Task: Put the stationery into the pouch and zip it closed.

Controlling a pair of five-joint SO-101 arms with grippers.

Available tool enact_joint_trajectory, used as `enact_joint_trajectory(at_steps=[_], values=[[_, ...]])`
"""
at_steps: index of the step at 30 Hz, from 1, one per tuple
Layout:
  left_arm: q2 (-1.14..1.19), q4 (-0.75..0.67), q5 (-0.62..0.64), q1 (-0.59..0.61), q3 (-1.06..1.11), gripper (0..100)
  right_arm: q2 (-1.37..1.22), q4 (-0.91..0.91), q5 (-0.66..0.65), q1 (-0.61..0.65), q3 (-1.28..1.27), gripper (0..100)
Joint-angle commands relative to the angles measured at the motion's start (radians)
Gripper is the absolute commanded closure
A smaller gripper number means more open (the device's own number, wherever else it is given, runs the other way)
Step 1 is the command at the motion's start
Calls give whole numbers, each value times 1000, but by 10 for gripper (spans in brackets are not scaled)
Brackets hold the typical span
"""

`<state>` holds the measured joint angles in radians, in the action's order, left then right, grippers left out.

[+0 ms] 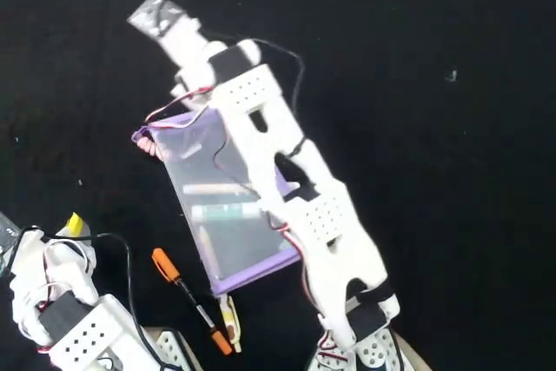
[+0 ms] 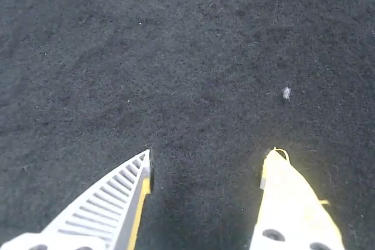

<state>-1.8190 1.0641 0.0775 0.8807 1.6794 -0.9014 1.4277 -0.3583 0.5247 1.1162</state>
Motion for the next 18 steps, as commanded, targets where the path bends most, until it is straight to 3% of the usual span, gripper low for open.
enact_joint_trajectory(at_steps=[1, 5, 12, 18], values=[[-5, -21, 14, 2, 21, 697, 71, 14, -3, -31, 54, 987], [-5, -21, 14, 4, 21, 697, 51, 9, -6, 44, 64, 974], [-5, -21, 14, 2, 21, 697, -27, -18, -61, 215, 62, 750], [-5, -21, 14, 2, 21, 697, -108, -51, -153, 298, 74, 741]])
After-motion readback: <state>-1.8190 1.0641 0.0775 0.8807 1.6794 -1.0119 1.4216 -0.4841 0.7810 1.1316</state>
